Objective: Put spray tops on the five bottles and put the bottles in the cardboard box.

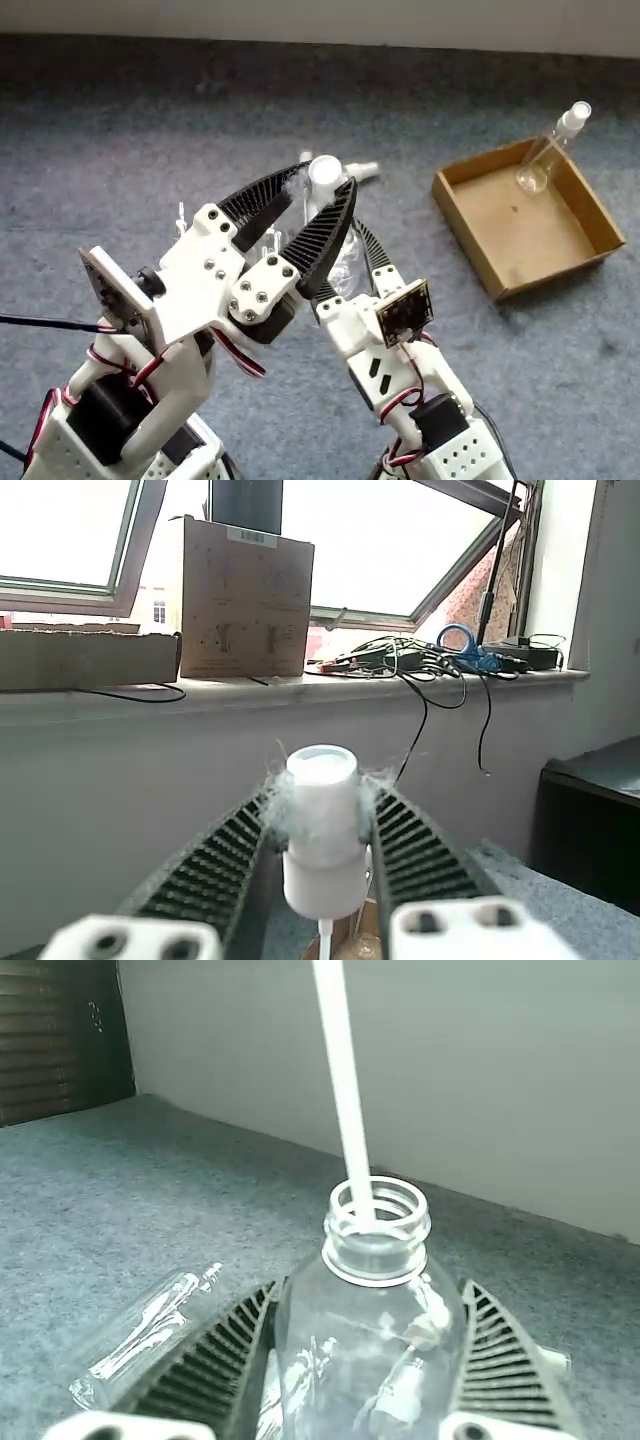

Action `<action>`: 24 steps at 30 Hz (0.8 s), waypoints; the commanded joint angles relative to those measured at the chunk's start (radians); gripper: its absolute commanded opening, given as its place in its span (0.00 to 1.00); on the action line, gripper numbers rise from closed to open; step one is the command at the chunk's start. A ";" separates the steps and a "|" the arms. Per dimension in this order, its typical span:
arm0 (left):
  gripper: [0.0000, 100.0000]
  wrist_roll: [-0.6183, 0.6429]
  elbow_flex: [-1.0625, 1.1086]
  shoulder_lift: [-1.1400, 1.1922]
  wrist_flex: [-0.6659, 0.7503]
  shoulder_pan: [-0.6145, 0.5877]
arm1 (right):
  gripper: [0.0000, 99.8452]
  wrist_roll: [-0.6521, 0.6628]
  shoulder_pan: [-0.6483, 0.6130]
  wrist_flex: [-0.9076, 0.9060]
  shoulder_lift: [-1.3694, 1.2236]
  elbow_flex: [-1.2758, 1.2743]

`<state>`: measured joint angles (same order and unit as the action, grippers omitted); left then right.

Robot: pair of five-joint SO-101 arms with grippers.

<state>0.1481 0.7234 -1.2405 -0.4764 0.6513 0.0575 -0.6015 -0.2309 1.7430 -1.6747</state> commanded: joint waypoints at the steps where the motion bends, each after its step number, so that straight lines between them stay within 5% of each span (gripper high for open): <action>1: 0.00 -0.012 0.002 0.005 0.028 -0.019 | 0.21 0.009 -0.001 -0.002 0.010 -0.127; 24: 0.00 -0.005 0.005 -0.071 0.066 -0.053 | 0.21 0.012 -0.001 -0.002 0.007 -0.127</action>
<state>0.1404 0.7296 -1.3172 -0.4304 0.6038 0.0575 -0.6015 -0.2309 1.7430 -1.6747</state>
